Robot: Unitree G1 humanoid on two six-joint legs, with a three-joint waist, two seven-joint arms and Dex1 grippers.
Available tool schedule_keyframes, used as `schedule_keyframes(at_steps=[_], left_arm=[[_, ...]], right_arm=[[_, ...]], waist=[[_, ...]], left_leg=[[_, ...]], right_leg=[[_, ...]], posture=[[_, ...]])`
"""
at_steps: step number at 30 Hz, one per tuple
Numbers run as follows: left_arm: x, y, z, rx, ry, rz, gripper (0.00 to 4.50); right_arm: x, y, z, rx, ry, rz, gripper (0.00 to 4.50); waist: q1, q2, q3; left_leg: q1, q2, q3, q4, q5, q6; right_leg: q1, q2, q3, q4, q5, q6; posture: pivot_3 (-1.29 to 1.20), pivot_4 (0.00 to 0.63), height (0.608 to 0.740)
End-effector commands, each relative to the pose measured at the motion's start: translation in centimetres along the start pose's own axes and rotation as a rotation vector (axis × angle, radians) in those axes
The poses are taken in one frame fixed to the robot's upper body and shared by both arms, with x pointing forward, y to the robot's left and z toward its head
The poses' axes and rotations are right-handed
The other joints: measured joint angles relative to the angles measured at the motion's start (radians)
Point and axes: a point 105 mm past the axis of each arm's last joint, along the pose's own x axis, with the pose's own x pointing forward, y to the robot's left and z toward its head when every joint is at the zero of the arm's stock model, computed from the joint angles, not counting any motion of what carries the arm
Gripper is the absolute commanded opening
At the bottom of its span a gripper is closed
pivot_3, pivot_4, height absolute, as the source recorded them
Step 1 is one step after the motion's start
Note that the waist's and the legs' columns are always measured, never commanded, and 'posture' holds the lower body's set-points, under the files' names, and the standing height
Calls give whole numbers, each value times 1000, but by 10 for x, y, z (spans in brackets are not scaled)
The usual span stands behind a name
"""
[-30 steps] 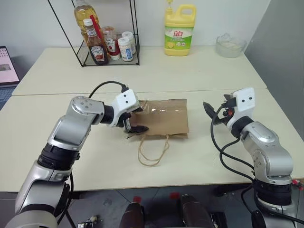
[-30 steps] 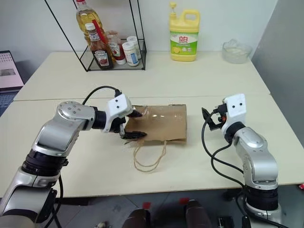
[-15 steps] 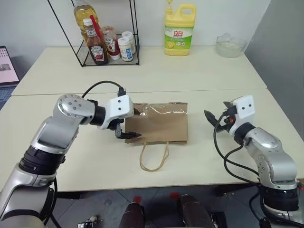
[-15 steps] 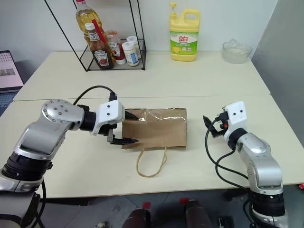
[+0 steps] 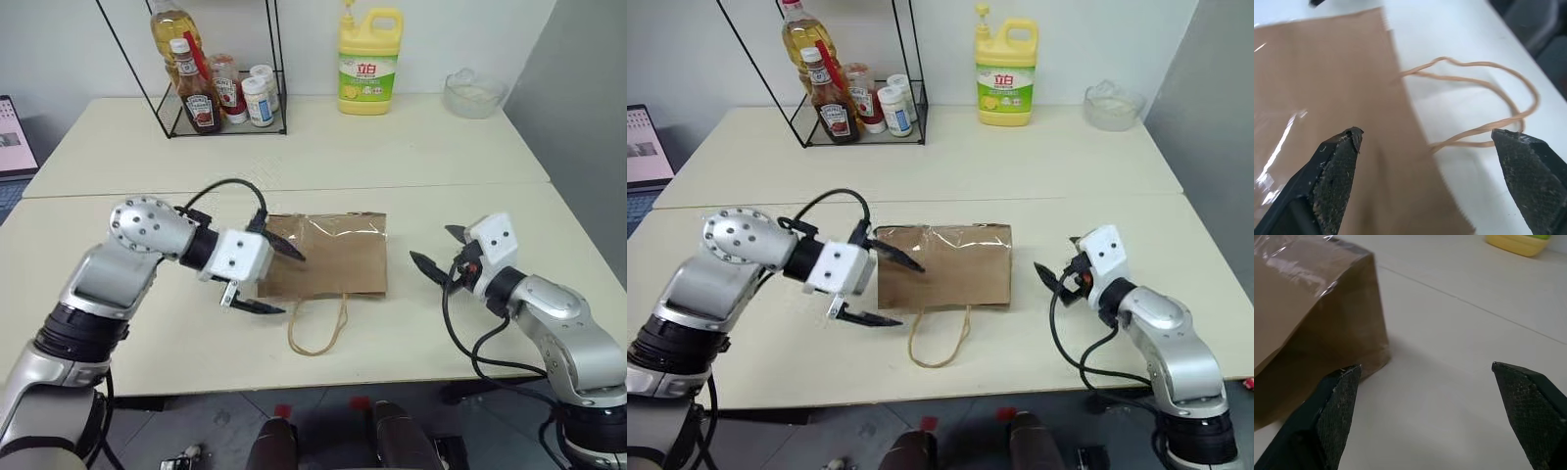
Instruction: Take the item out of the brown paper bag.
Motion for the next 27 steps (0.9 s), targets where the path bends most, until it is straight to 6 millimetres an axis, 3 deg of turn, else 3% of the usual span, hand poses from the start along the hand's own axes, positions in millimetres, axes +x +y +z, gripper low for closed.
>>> schedule_keyframes(at_steps=[1,6,11,15,18,22,27], left_arm=[[8,-2,-2,99,-5,-19,4500],[27,-6,-8,145,-40,-25,4500],[46,3,-4,114,-106,62,4500],[54,8,1,-32,-195,149,4500],[52,17,12,-196,-284,214,3937],[43,26,20,-362,-352,259,2672],[35,28,19,-449,-370,258,1104]], right_arm=[[-7,11,12,-66,-44,85,4470],[-11,13,5,-73,-24,108,4470],[-18,13,-9,-84,11,113,4470],[-26,20,-25,-117,50,152,4470],[-32,30,-33,-217,62,209,4500],[-38,44,-38,-426,38,302,4500],[-33,65,-38,-781,-103,429,4500]], waist=[[0,0,0],[1,0,0],[1,0,0],[1,0,-1],[1,-1,0],[0,-1,-1],[-1,-1,-1]], left_leg=[[0,0,0,0,0,0],[0,0,0,0,0,0],[0,0,0,0,0,0],[0,0,0,0,0,0],[1,0,0,1,0,0],[2,0,0,1,0,0],[6,0,0,1,0,0]], right_leg=[[0,0,0,0,0,0],[1,0,0,0,0,0],[1,0,0,0,0,0],[1,0,0,0,0,0],[1,0,0,0,0,0],[2,0,0,1,0,0],[6,0,0,0,0,0]], posture=[[0,150,740],[0,150,740],[0,150,740],[0,150,740],[0,150,740],[0,150,740],[0,150,740]])
